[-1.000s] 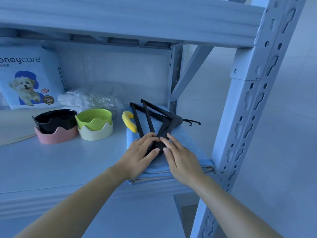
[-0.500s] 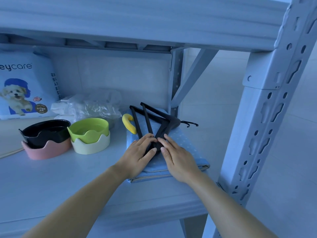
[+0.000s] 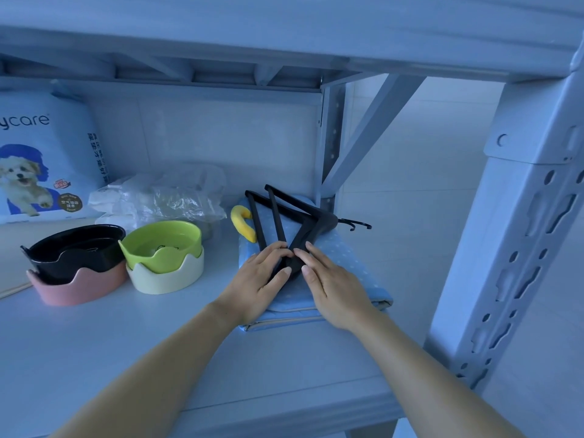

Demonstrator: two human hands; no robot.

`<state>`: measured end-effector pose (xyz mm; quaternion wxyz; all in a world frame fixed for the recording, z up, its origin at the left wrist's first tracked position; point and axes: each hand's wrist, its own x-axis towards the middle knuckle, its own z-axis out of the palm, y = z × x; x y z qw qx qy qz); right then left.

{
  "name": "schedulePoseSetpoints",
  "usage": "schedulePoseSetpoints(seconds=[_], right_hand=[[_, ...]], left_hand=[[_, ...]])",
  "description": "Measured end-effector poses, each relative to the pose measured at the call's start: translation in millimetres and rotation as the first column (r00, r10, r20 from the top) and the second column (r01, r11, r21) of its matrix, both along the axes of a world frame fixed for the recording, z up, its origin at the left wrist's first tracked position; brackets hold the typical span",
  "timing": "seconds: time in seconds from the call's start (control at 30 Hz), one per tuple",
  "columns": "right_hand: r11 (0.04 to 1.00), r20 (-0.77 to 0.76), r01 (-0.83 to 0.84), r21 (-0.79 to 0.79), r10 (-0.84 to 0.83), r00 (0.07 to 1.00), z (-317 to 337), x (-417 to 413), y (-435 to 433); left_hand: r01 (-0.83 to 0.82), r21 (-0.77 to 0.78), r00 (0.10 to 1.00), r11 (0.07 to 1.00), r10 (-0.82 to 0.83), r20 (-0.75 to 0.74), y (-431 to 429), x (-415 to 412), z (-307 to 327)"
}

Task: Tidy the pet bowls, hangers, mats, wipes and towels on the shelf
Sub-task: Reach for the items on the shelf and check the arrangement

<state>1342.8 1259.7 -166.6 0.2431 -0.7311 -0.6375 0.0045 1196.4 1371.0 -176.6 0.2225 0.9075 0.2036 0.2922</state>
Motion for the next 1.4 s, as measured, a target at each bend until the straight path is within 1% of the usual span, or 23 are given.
schedulePoseSetpoints(seconds=[0.1,0.2,0.27,0.37,0.43,0.57,0.77,0.97,1.1,1.27,1.4], right_hand=[[1.000,-0.013,-0.004,0.015,0.004,1.000,-1,0,0],[0.999,-0.031,0.005,0.032,-0.004,1.000,-2,0,2],[0.999,-0.088,0.017,0.041,-0.013,0.996,-1,1,5],[0.998,-0.212,0.023,0.061,-0.009,0.977,5,3,9],[0.997,-0.253,0.027,0.076,-0.007,0.967,5,3,11],[0.994,-0.185,0.037,0.099,-0.018,0.983,-2,0,11],[0.995,-0.176,0.075,0.066,-0.062,0.983,-4,1,8],[0.996,-0.167,0.081,0.023,-0.076,0.983,-3,0,8],[0.998,-0.159,0.055,0.006,-0.054,0.986,-1,1,10],[0.999,-0.179,0.046,-0.014,-0.047,0.983,0,1,8],[0.999,-0.198,0.044,-0.015,-0.046,0.979,1,1,9]], left_hand=[[0.003,-0.028,1.000,1.000,-0.003,0.015,2,-1,-2],[0.015,-0.020,1.000,1.000,-0.015,0.010,4,-1,-1],[0.018,-0.015,1.000,1.000,-0.018,0.011,5,-1,0],[0.009,-0.025,1.000,1.000,-0.008,0.022,6,0,-1],[0.001,-0.032,1.000,0.999,0.000,0.031,7,1,-1],[0.000,-0.032,0.999,0.999,0.001,0.038,7,1,-1],[0.002,0.011,1.000,1.000,-0.002,0.020,6,-1,1],[-0.001,0.023,1.000,1.000,0.001,0.007,8,-3,1],[0.024,-0.007,1.000,1.000,-0.024,-0.005,10,-7,2],[0.089,-0.060,0.994,0.994,-0.092,-0.054,13,-13,3],[0.077,-0.053,0.995,0.996,-0.080,-0.065,15,-16,4]])
